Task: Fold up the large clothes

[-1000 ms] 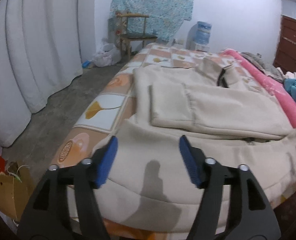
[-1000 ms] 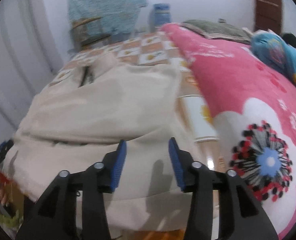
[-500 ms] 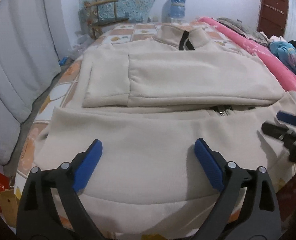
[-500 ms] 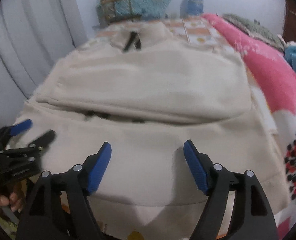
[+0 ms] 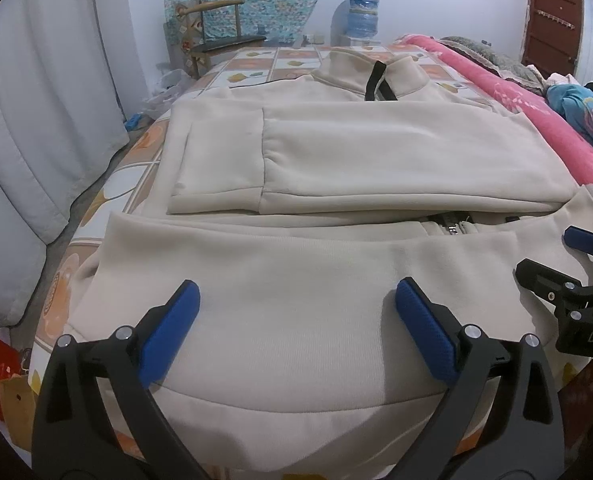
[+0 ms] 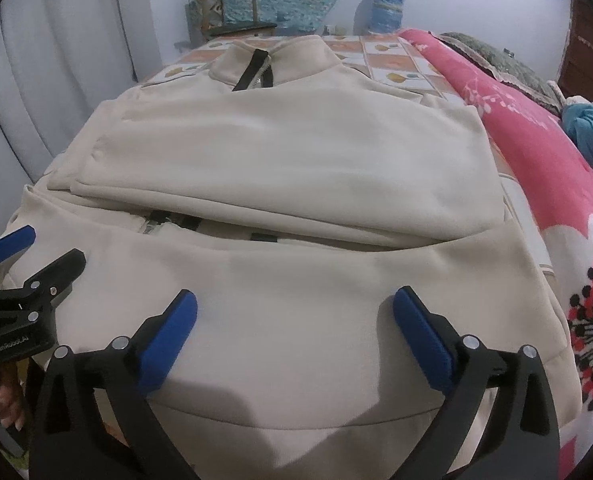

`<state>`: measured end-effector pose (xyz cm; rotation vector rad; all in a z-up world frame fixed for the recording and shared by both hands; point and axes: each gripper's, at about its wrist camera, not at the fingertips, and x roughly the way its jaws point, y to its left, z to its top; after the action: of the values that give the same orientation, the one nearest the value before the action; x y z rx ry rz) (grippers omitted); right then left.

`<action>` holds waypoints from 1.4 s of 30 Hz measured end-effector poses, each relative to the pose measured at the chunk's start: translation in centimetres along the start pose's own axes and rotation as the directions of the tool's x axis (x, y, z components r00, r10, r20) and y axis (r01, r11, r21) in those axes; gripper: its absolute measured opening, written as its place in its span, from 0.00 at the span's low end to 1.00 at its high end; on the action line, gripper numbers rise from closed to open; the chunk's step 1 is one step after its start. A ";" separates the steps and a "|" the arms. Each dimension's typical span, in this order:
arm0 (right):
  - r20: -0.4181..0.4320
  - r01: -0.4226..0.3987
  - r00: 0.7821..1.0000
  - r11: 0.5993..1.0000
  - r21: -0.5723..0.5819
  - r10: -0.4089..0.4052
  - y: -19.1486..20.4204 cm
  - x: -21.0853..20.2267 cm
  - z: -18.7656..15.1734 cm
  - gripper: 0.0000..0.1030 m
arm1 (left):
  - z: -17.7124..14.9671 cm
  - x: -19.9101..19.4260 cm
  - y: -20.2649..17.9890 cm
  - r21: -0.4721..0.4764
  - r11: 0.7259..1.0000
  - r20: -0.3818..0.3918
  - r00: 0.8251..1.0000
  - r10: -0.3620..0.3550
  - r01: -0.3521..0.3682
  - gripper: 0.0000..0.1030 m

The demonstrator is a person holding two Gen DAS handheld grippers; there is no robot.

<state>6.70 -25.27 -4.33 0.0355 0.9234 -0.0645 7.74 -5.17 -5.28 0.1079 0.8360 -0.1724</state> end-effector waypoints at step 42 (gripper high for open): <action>-0.126 0.022 0.992 0.999 0.042 -0.017 -0.1 0.7 1.3 0.94 | 0.8 0.1 -0.1 -0.013 1.000 -0.098 0.995 0.017 -0.018 0.93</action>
<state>8.15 -25.47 -4.10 0.0713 1.0485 -0.1011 8.37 -5.41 -4.84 0.1113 0.9335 -0.1456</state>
